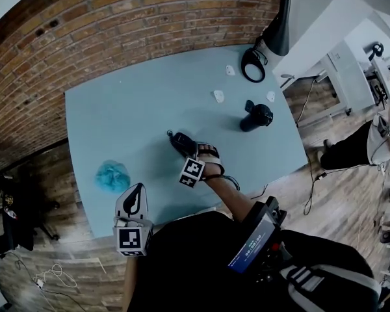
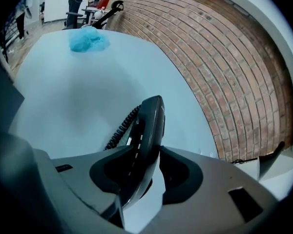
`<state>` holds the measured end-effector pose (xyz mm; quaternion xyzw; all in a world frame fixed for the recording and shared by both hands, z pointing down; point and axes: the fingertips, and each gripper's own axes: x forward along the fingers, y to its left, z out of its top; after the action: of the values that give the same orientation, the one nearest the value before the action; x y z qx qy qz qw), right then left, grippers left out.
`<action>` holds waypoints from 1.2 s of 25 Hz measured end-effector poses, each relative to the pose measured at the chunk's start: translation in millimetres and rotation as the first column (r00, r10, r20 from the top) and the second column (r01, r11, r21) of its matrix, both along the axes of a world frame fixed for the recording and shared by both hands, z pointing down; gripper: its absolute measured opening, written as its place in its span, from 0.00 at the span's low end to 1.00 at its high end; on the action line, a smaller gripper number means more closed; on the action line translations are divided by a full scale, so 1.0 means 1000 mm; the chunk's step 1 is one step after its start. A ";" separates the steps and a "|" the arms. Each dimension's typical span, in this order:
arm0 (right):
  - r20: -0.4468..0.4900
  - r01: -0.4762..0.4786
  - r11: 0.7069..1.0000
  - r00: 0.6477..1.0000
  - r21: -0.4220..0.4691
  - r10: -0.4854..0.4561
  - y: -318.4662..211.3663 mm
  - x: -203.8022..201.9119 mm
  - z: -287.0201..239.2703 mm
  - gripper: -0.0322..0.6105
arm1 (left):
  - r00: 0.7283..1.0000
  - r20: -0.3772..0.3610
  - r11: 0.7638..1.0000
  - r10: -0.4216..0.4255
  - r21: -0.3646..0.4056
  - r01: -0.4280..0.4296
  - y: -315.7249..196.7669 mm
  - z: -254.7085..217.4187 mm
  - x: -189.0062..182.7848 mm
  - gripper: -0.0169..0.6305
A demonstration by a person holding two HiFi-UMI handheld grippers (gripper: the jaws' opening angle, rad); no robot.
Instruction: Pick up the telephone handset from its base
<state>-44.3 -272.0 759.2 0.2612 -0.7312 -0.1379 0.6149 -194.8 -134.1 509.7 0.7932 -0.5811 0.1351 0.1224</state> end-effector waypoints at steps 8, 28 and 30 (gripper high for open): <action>0.061 -0.053 0.997 0.997 -0.055 0.056 -0.004 0.000 0.000 0.29 | 1.000 0.003 1.000 -0.002 0.010 0.002 0.000 0.002 -0.004 0.05; 0.148 -0.102 0.984 0.981 -0.146 0.123 -0.003 0.003 -0.014 0.27 | 1.000 -0.010 1.000 0.014 -0.007 -0.014 0.008 0.010 0.008 0.05; 0.159 -0.117 0.979 0.977 -0.165 0.143 -0.003 0.004 -0.014 0.26 | 1.000 -0.012 1.000 0.017 -0.007 -0.017 0.008 0.010 0.010 0.05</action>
<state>-40.6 -275.3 744.8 0.2708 -0.7708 -0.0172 0.5764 -185.1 -126.4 519.5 0.7984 -0.5731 0.1338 0.1275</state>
